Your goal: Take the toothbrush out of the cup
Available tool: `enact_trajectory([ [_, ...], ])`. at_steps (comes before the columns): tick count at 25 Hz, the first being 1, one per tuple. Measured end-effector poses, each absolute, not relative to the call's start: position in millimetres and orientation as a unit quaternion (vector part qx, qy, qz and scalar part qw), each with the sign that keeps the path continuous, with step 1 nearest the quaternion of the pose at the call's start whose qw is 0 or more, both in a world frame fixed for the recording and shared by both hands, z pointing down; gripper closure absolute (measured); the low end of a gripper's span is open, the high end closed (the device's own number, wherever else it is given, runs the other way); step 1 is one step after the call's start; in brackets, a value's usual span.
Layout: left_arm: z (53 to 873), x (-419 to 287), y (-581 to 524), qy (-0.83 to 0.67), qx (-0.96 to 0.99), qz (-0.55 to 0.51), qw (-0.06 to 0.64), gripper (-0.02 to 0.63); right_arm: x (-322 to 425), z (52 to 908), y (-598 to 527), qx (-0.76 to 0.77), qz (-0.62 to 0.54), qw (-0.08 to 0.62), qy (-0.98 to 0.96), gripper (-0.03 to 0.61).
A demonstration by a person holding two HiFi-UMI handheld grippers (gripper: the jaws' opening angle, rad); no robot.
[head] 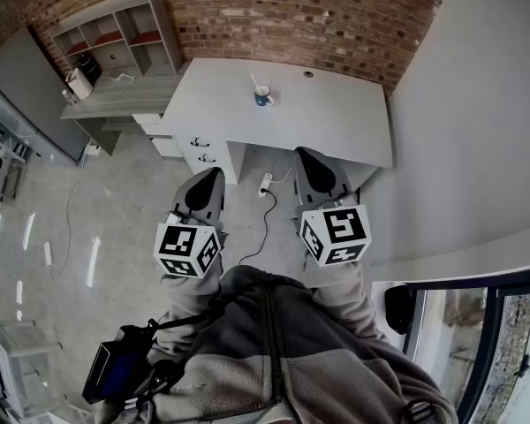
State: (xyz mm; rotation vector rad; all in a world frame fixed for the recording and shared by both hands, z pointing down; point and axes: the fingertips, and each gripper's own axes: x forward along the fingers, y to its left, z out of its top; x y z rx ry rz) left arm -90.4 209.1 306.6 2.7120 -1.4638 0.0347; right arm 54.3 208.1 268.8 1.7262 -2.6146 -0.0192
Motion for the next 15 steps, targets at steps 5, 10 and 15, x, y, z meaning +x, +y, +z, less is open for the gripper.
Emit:
enact_trajectory([
  [5, 306.4, -89.3, 206.1, -0.475, 0.879, 0.011, 0.032, 0.609, 53.9, 268.4, 206.5, 0.551, -0.011, 0.009, -0.834, 0.577],
  [10, 305.1, -85.1, 205.9, -0.472, 0.881, 0.015, 0.036, 0.609, 52.5, 269.5, 207.0, 0.547, -0.009, 0.015, -0.837, 0.577],
  [15, 306.0, -82.8, 204.6, -0.480, 0.876, 0.019, 0.039, 0.609, 61.6, 274.2, 206.8, 0.546, -0.007, 0.023, -0.837, 0.577],
])
